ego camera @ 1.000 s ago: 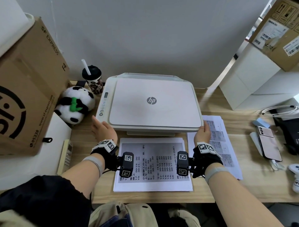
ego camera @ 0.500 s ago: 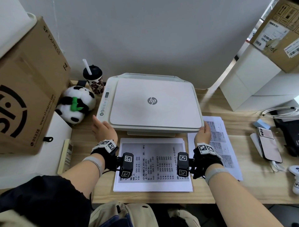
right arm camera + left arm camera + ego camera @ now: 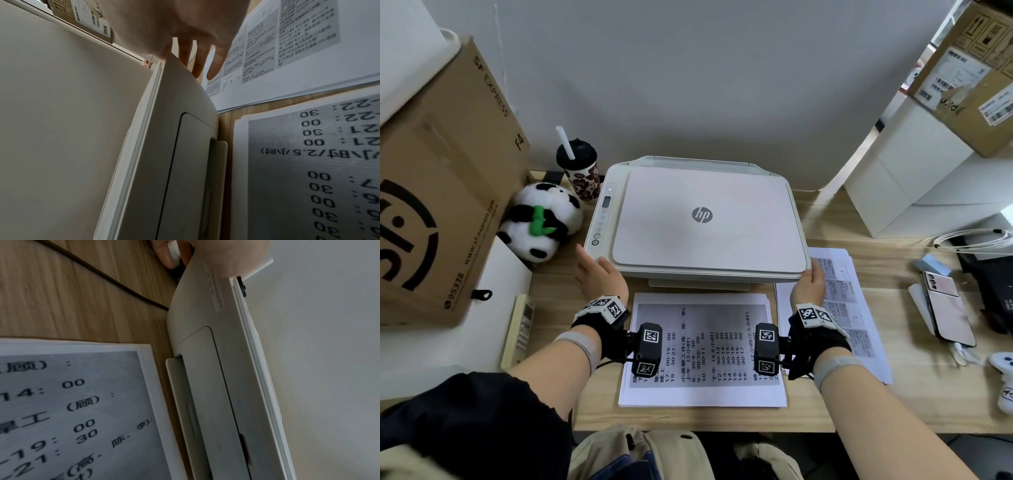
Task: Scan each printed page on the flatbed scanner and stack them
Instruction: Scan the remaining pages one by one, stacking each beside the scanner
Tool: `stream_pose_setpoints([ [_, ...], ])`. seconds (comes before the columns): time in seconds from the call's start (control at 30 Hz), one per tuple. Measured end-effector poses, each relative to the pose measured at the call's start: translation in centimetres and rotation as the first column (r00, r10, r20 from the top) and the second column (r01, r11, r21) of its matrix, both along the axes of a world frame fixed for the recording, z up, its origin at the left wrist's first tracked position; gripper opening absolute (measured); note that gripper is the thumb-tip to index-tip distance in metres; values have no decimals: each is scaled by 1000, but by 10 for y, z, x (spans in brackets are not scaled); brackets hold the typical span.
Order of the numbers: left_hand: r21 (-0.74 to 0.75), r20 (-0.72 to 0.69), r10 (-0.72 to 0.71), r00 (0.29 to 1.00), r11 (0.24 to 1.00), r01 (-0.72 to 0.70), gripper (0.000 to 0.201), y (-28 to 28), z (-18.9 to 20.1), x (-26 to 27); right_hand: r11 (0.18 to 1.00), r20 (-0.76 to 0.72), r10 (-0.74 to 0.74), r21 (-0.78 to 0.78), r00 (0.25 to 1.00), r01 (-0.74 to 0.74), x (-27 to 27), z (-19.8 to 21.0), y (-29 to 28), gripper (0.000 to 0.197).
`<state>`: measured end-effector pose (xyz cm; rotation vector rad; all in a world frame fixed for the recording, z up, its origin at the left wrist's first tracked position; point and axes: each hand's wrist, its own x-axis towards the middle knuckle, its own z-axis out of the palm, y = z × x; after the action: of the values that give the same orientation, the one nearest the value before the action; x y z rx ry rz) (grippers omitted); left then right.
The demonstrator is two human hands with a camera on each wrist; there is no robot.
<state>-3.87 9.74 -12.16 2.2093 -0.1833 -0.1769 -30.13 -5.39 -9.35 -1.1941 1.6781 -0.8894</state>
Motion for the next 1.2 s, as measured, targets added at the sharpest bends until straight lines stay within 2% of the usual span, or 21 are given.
stream_pose_setpoints([
  [1.2,-33,-44,-16,999,999,14,53,2,1,0,1000,-21,13,-18,1000,-14,0,3,2,40],
])
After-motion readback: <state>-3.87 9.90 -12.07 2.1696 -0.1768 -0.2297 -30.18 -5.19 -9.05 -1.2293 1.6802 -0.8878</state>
